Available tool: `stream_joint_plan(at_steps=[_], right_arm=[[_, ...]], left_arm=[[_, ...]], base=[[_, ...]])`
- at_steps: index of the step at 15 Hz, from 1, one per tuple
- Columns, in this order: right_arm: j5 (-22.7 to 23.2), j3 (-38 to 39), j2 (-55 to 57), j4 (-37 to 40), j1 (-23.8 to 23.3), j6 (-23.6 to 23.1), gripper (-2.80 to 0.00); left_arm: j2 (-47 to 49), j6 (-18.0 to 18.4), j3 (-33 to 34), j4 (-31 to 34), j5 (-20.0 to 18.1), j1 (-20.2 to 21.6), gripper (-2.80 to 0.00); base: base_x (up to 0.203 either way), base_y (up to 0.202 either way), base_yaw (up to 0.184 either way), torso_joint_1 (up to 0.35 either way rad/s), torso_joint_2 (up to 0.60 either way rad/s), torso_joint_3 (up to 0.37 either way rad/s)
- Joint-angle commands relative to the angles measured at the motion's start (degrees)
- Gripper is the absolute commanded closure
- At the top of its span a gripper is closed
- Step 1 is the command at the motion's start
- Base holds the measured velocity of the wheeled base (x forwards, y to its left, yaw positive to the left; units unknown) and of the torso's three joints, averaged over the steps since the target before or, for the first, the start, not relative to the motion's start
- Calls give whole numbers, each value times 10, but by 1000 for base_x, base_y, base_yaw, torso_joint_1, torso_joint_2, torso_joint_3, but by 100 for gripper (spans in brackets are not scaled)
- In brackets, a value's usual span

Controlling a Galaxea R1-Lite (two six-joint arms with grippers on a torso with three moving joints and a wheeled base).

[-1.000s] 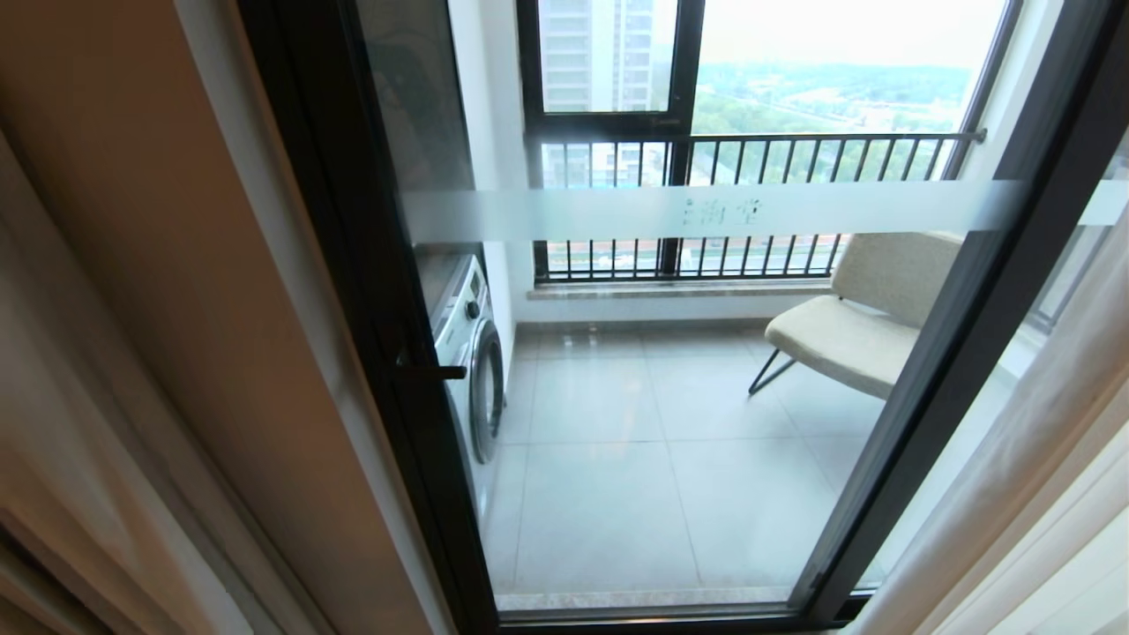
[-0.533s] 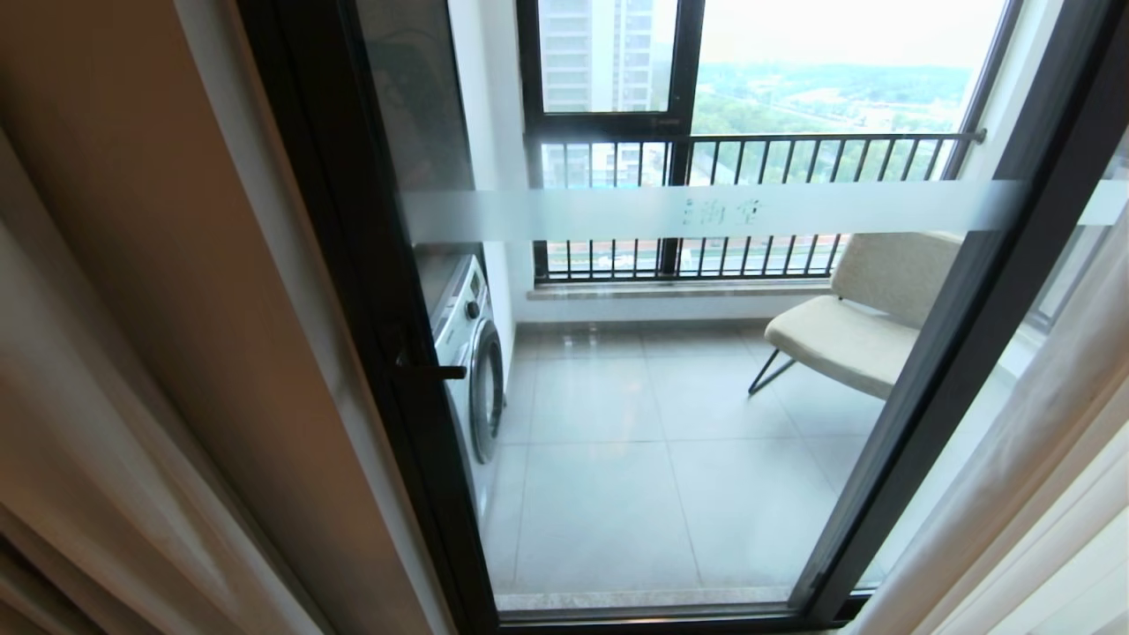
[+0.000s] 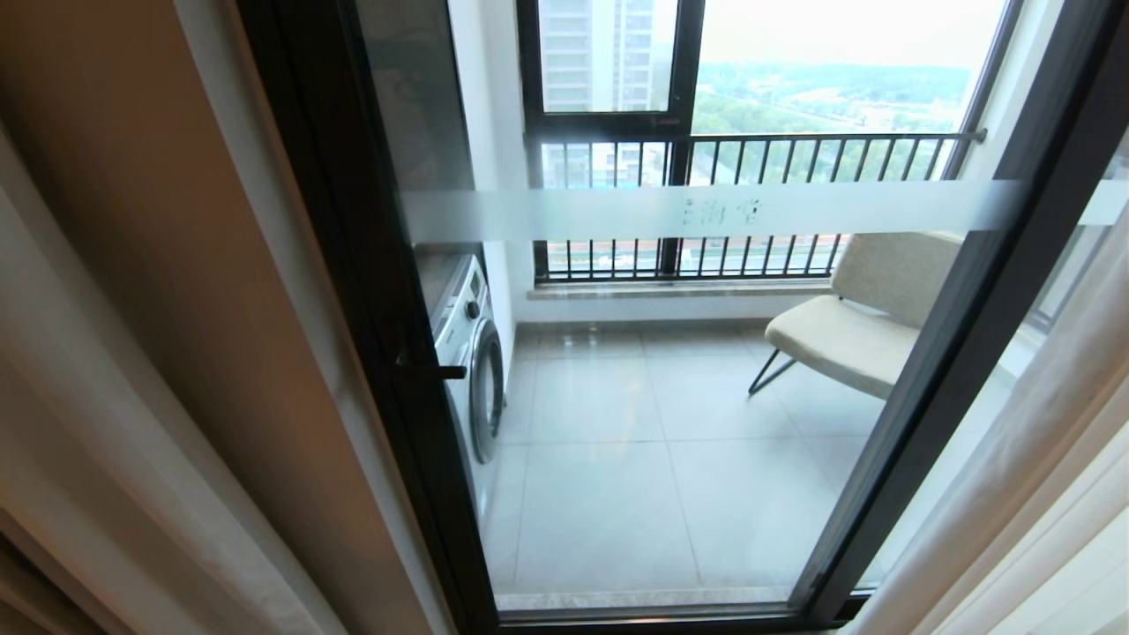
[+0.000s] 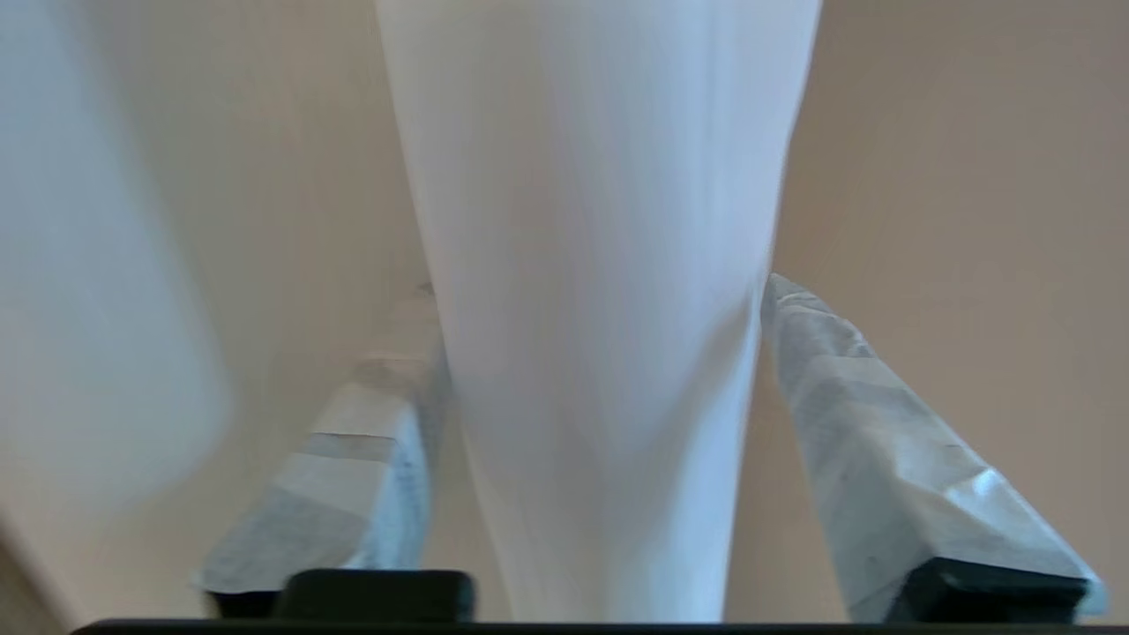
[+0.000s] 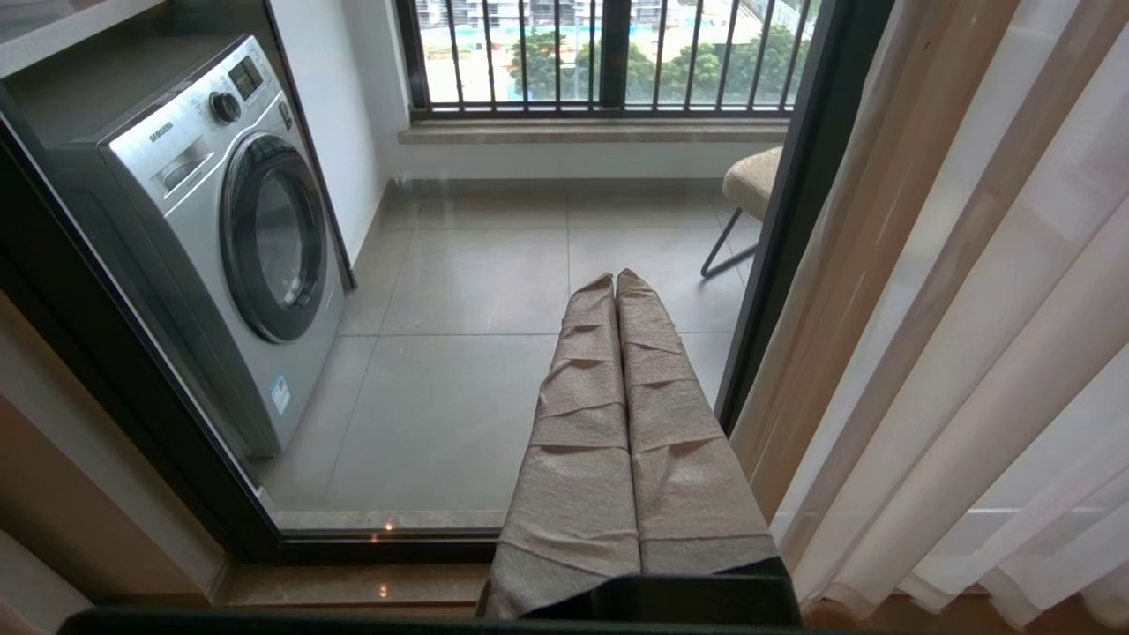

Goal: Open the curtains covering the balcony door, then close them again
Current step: Pull the inner curtains open on both sides

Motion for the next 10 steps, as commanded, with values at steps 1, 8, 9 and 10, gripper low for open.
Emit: stream_joint_plan(at_steps=[1,8,9,10], right_arm=[[0,0,1,0,0,0,0],[0,0,1,0,0,0,0],[0,0,1,0,0,0,0],[0,0,1,0,0,0,0]], left_arm=[[-55,-1,48,0,1,1,-280],[-221,-1,242,2,3,1,-280],[-243,-1,271,3,5,1,-280],[-263,-1,297,4,6,1,-280]], base=[[0,0,0,0,0,0],[0,0,0,0,0,0],[0,0,0,0,0,0],[0,0,0,0,0,0]])
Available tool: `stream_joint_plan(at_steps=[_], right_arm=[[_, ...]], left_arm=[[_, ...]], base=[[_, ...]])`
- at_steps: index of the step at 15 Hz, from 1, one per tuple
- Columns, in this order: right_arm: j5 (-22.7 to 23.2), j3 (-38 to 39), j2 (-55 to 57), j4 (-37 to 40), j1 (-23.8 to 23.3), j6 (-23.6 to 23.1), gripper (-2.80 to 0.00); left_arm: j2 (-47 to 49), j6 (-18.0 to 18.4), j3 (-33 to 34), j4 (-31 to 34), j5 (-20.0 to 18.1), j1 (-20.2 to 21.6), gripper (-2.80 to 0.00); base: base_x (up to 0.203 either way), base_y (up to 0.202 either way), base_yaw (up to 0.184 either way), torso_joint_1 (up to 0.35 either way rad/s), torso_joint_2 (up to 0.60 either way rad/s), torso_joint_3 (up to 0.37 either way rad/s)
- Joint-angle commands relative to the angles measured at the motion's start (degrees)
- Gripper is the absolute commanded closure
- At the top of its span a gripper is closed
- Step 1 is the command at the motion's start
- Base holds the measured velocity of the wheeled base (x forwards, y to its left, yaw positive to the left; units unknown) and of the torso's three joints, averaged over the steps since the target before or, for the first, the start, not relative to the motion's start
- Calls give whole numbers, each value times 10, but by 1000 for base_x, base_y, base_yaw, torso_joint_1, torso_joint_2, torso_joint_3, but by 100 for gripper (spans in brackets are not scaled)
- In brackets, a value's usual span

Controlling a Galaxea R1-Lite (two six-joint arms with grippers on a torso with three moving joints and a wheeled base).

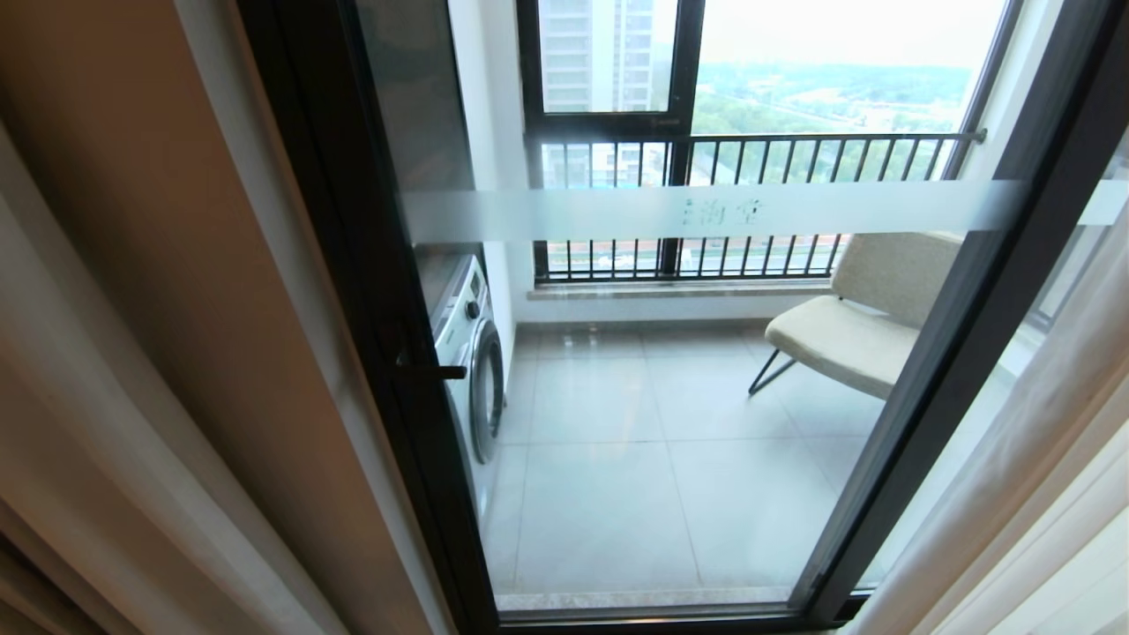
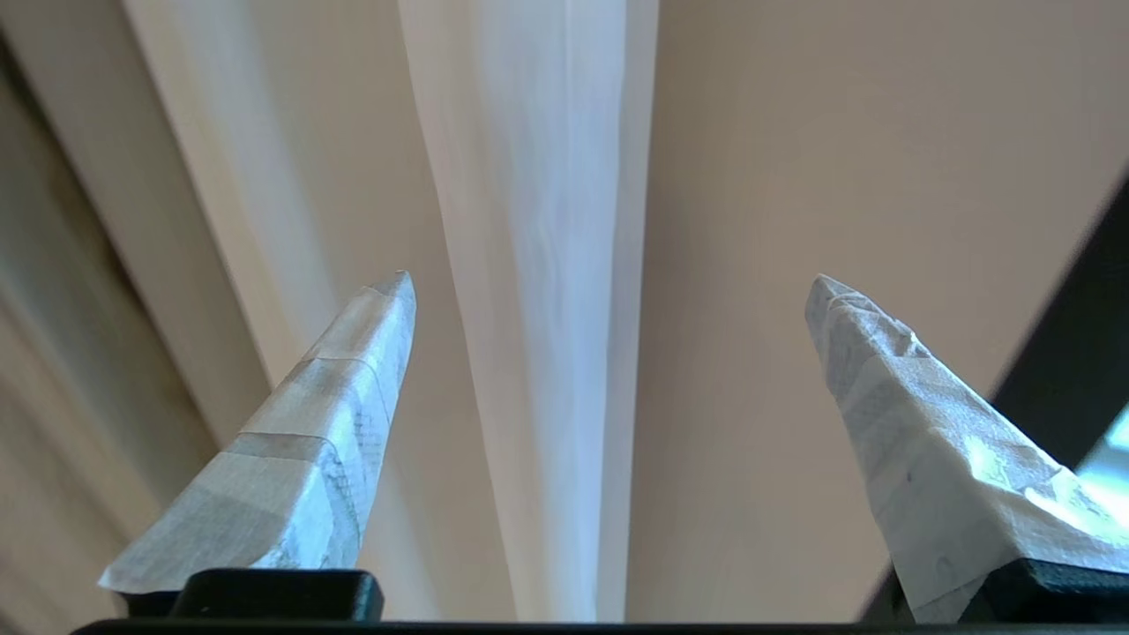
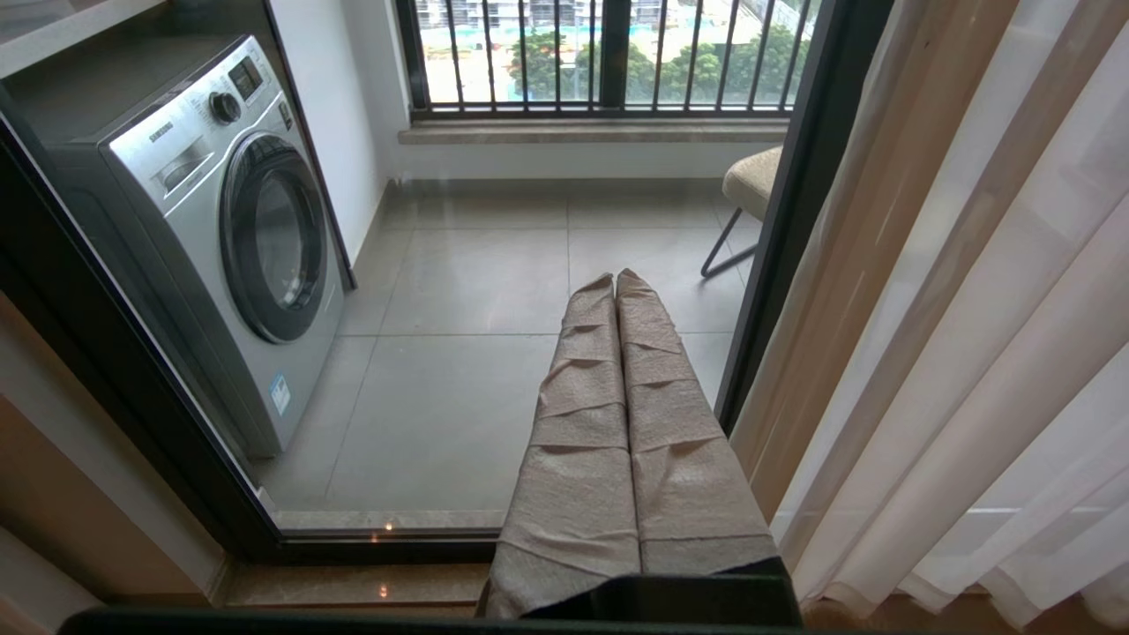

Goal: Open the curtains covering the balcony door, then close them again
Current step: Pull the inner curtains open on both sides

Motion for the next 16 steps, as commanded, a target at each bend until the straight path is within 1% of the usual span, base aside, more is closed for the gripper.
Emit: stream_joint_plan(at_steps=[1,3,4,6,9,10,13,16], right_arm=[[0,0,0,0,0,0,0],[0,0,1,0,0,0,0],[0,0,1,0,0,0,0],[0,0,1,0,0,0,0],[0,0,1,0,0,0,0],[0,0,0,0,0,0,0],[0,0,1,0,0,0,0],[0,0,1,0,0,0,0]], left_arm=[[-73,0,61,-1,1,1,-280],[-89,0,79,-1,0,1,-280],[-94,0,85,-1,0,1,0],[-105,0,97,-1,-3,0,0],[-125,0,134,-1,-8,-4,0],[-135,0,151,-1,-8,-11,0],[-160,0,198,-1,-8,-50,0],[-169,1,225,-2,-8,-75,0]], base=[[0,0,0,0,0,0],[0,0,0,0,0,0],[0,0,0,0,0,0],[0,0,0,0,0,0],[0,0,0,0,0,0],[0,0,0,0,0,0],[0,0,0,0,0,0],[0,0,0,0,0,0]])
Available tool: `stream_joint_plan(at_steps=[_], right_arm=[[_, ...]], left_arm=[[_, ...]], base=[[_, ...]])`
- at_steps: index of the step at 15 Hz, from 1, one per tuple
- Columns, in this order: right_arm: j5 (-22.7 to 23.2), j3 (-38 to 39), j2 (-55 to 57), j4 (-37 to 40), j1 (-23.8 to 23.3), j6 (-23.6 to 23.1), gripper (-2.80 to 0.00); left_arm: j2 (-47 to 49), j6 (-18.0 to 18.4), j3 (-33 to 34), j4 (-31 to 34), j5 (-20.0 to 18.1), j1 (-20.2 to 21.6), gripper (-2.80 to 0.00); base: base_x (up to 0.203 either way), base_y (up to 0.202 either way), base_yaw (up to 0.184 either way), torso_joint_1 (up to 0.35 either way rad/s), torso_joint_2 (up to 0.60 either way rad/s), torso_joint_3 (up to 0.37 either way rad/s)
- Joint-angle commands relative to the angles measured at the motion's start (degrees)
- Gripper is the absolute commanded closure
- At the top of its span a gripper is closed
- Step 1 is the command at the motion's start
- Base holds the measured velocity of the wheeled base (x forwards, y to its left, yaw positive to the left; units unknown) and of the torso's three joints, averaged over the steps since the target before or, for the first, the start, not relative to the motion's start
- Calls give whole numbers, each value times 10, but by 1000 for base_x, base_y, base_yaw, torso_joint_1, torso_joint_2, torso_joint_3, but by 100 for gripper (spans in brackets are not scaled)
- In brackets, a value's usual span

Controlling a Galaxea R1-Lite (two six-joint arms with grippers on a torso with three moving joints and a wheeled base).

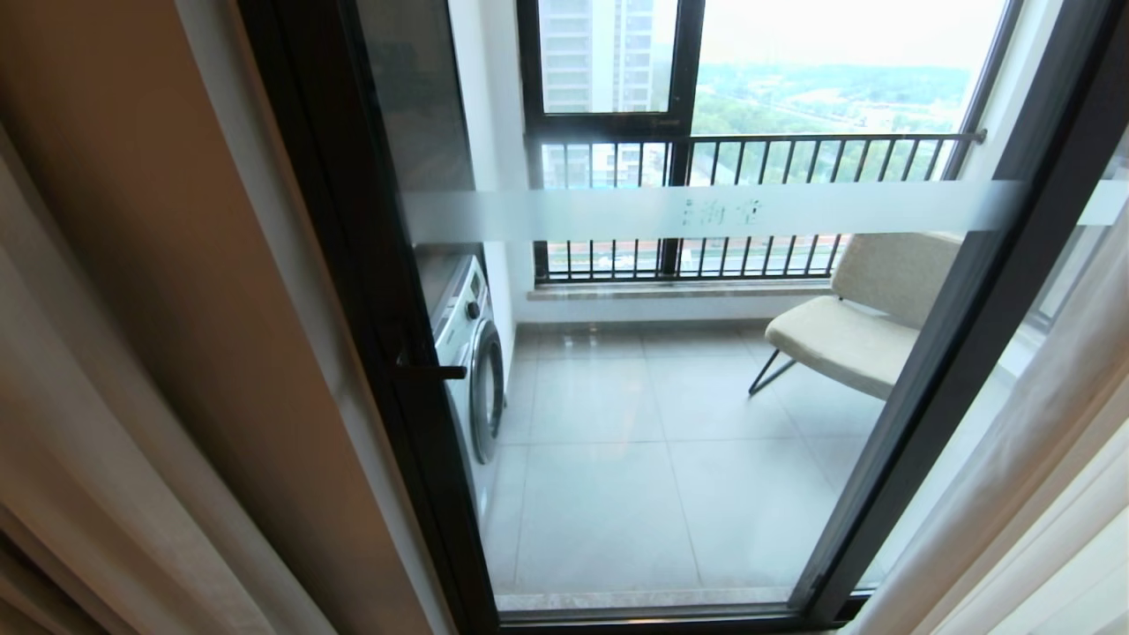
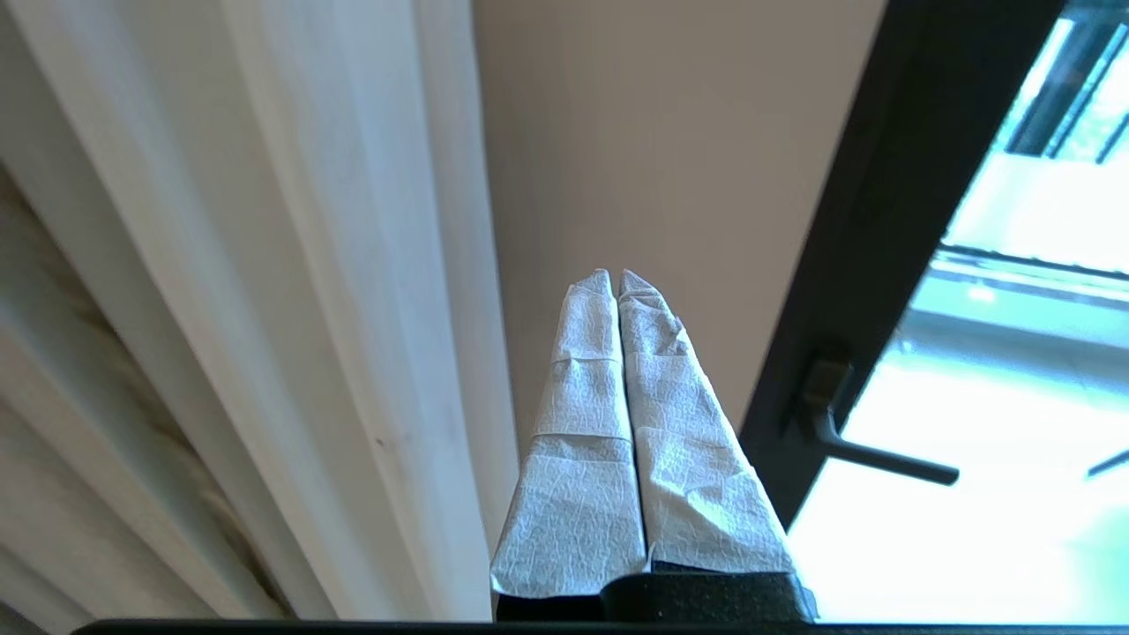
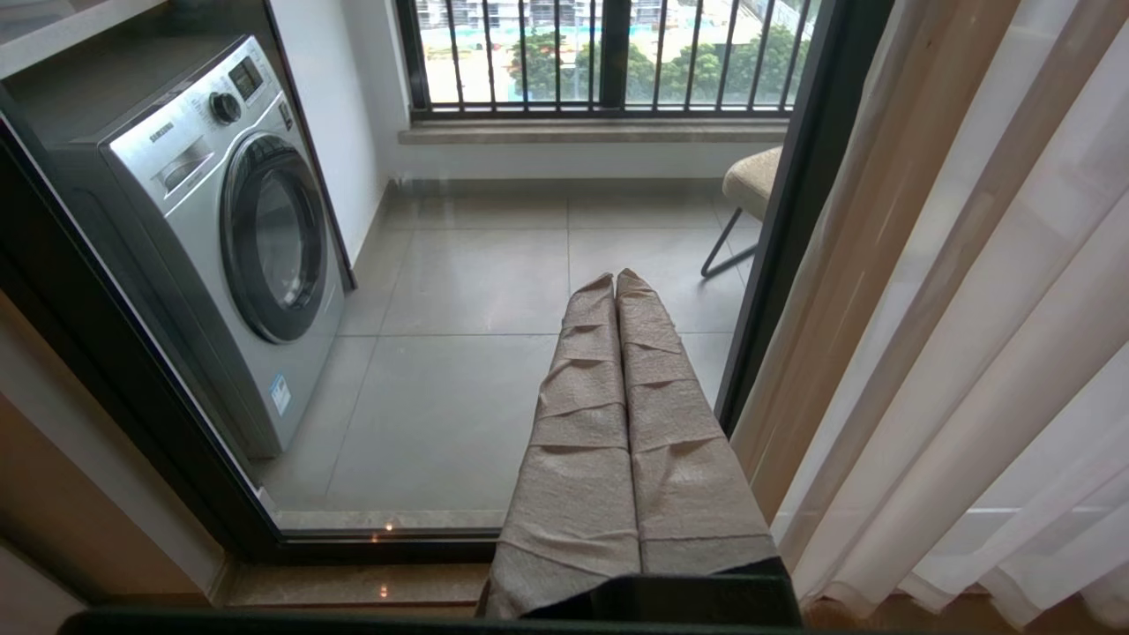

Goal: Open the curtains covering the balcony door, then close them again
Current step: Pull the inner curtains open on both sides

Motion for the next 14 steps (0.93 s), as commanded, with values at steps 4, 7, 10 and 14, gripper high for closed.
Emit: stream_joint_plan(at_steps=[4,7,10,14], right_arm=[[0,0,0,0,0,0,0],[0,0,0,0,0,0,0],[0,0,1,0,0,0,0],[0,0,1,0,0,0,0]], left_arm=[[-27,0,52,3,5,-80,0],[-58,0,92,36,13,-185,0],[-140,0,151,111,81,-288,0],[-273,1,280,125,124,-335,0]], base=[[0,0,0,0,0,0],[0,0,0,0,0,0],[0,0,0,0,0,0],[0,0,0,0,0,0]])
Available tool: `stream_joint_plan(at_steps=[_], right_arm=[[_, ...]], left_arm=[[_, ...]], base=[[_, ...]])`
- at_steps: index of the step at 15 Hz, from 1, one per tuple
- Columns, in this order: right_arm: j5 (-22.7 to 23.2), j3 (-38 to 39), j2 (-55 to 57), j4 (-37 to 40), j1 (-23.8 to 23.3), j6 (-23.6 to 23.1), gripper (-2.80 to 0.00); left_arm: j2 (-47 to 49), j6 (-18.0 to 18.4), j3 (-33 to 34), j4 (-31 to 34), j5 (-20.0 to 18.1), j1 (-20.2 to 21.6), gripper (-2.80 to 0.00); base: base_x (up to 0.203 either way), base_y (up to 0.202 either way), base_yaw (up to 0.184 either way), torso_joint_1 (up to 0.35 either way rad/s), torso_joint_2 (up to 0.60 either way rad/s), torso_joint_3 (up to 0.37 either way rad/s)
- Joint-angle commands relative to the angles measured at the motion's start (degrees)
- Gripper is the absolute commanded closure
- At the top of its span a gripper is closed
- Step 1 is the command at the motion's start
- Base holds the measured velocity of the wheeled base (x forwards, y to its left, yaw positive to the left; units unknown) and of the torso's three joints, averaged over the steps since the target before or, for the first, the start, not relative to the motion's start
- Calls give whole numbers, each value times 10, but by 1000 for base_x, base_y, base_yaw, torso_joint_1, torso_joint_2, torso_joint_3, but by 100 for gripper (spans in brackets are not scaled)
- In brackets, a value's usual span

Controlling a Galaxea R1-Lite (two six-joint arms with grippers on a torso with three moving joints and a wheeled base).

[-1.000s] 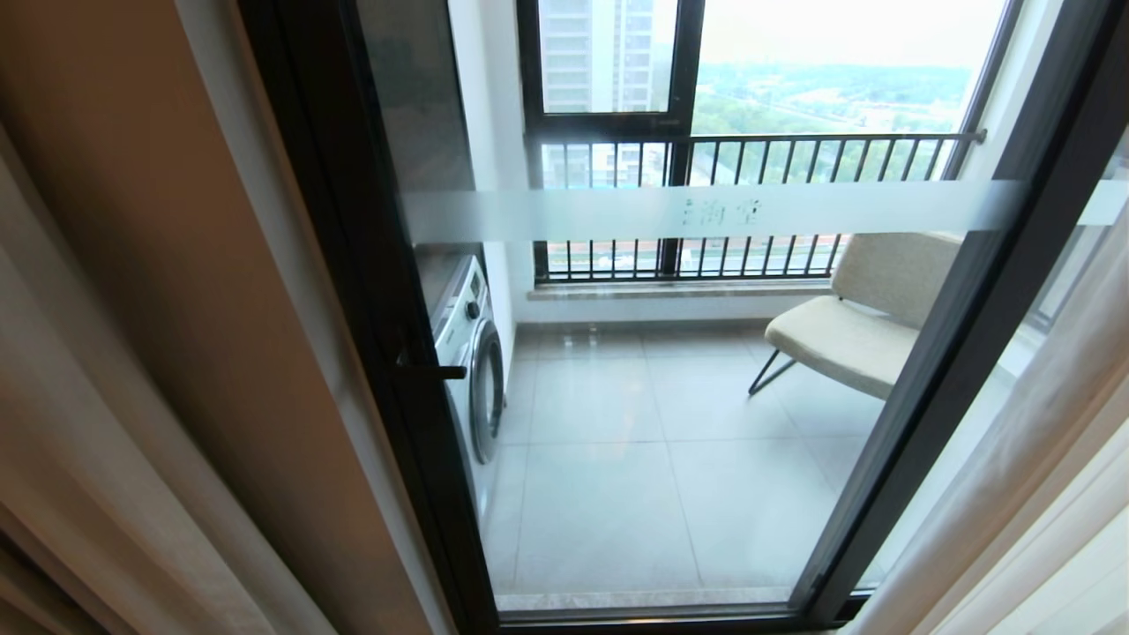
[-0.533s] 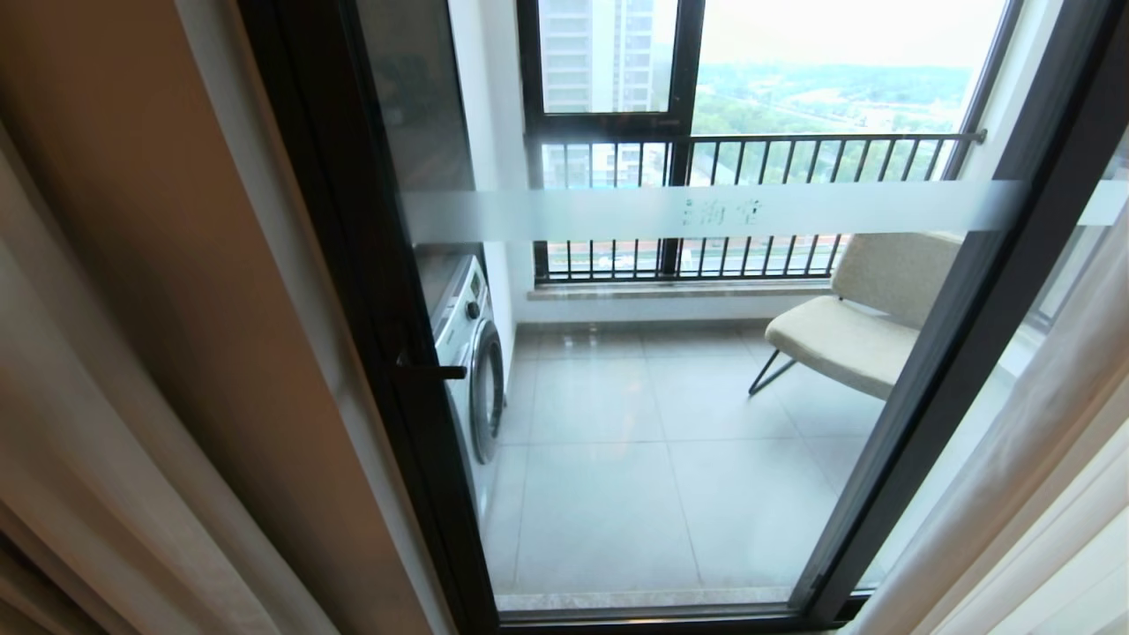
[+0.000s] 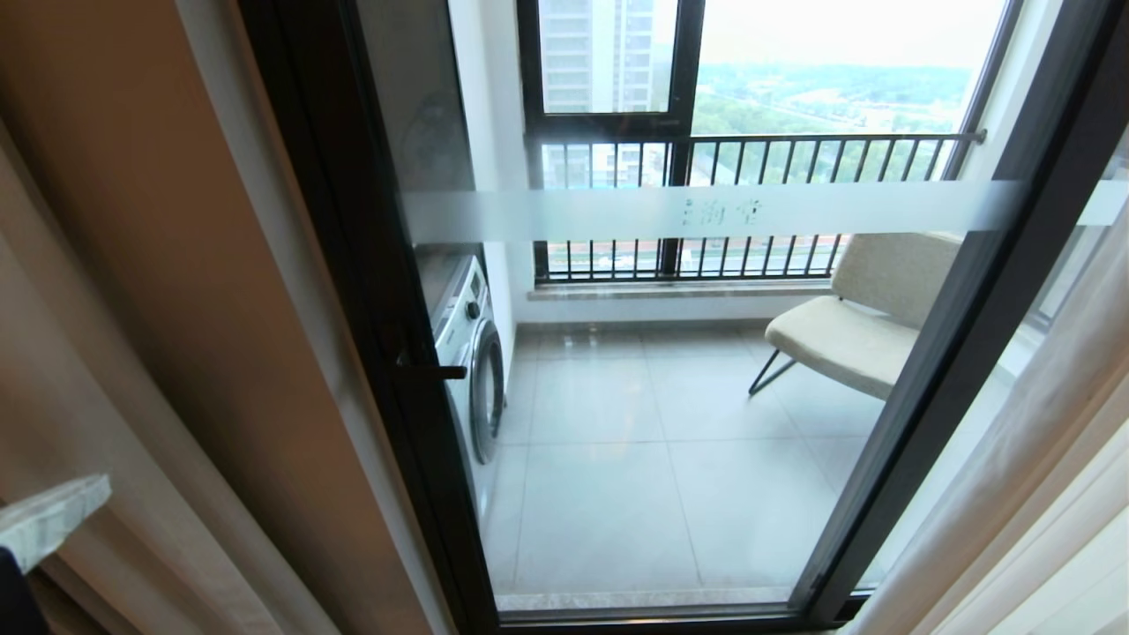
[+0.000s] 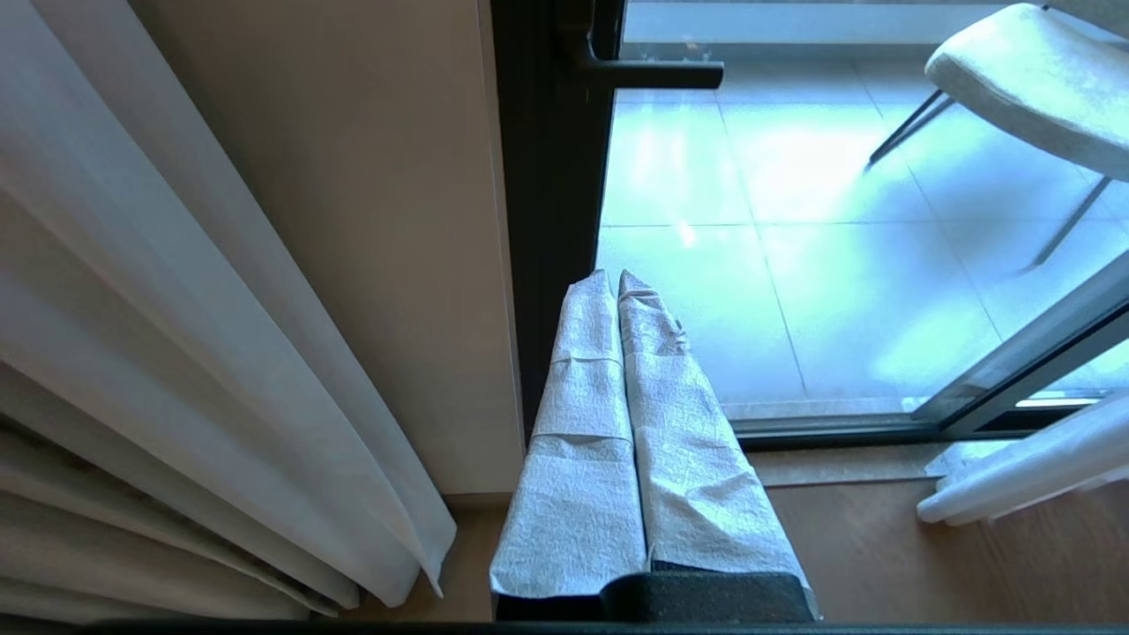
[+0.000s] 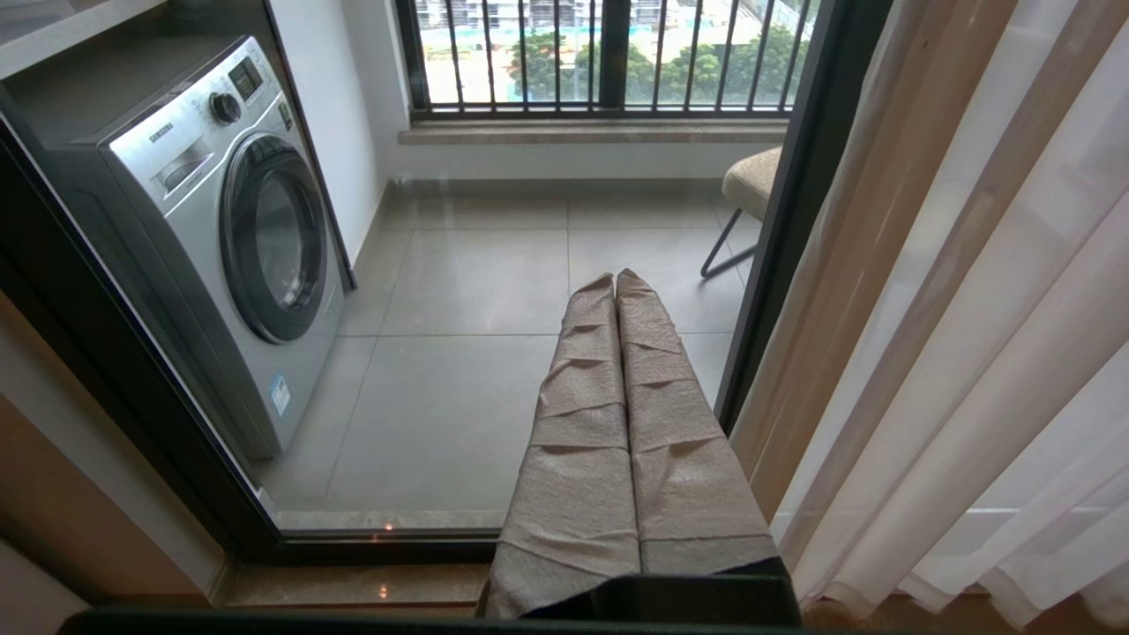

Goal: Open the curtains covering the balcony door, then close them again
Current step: Pull the inner curtains open on both sides

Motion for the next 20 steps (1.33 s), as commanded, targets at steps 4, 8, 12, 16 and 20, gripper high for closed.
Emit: stream_joint_plan(at_steps=[4,8,12,16,20], right_arm=[[0,0,1,0,0,0,0],[0,0,1,0,0,0,0],[0,0,1,0,0,0,0],[0,0,1,0,0,0,0],[0,0,1,0,0,0,0]], left_arm=[[-245,2,164,2,6,-10,0],[-342,2,234,1,18,7,0],[-407,-1,242,0,28,9,0],[-407,-1,243,0,29,9,0],[-407,-1,243,0,28,9,0]], base=[[0,0,0,0,0,0],[0,0,0,0,0,0],[0,0,0,0,0,0],[0,0,0,0,0,0],[0,0,0,0,0,0]])
